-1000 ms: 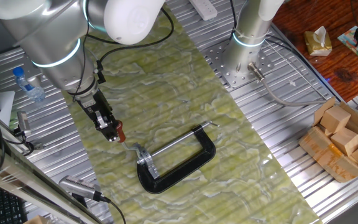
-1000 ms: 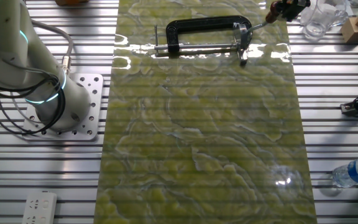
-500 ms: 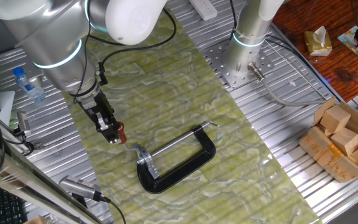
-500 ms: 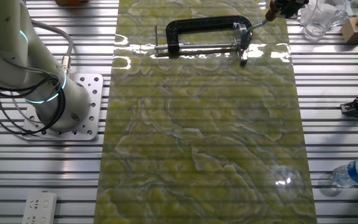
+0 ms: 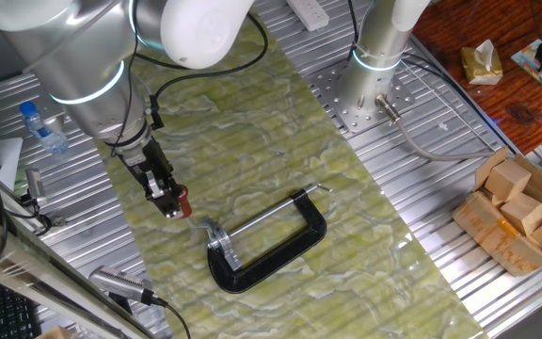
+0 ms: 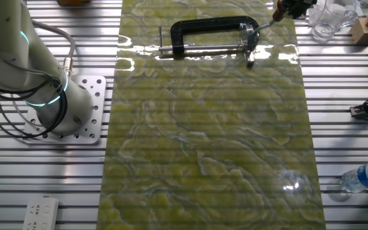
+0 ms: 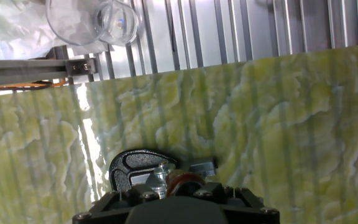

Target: Pull up the lever

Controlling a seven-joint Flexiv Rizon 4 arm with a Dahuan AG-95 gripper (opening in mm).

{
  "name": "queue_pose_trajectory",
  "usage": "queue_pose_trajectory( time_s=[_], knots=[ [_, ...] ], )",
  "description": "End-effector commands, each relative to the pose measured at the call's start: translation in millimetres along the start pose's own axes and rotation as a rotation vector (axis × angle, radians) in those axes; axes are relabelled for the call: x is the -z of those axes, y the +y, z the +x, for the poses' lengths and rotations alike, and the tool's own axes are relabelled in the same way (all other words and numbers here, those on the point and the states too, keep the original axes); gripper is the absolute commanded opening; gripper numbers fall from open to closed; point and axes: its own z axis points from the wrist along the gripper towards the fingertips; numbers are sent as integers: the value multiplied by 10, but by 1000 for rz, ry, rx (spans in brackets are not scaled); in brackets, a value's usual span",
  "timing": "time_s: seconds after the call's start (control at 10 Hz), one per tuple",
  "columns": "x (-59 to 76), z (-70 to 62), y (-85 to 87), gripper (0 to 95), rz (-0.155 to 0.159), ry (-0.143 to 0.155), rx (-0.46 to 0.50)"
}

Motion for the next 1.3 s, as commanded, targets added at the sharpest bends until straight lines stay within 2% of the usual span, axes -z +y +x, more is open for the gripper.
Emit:
queue_pose_trajectory(
  time_s=[0.1, 0.7, 0.8, 0.9, 1.0, 1.1, 1.3],
  knots=[
    [-6, 1, 8, 380, 6, 1, -2],
    [-6, 1, 8, 380, 4, 0, -4],
    [-6, 1, 8, 570, 4, 0, -2],
    [-6, 1, 8, 570, 2, 2, 1],
    [-6, 1, 8, 380, 4, 3, 9],
    [-6, 1, 8, 380, 13, 0, 24],
    [-6, 1, 8, 380, 4, -1, 36]
  ],
)
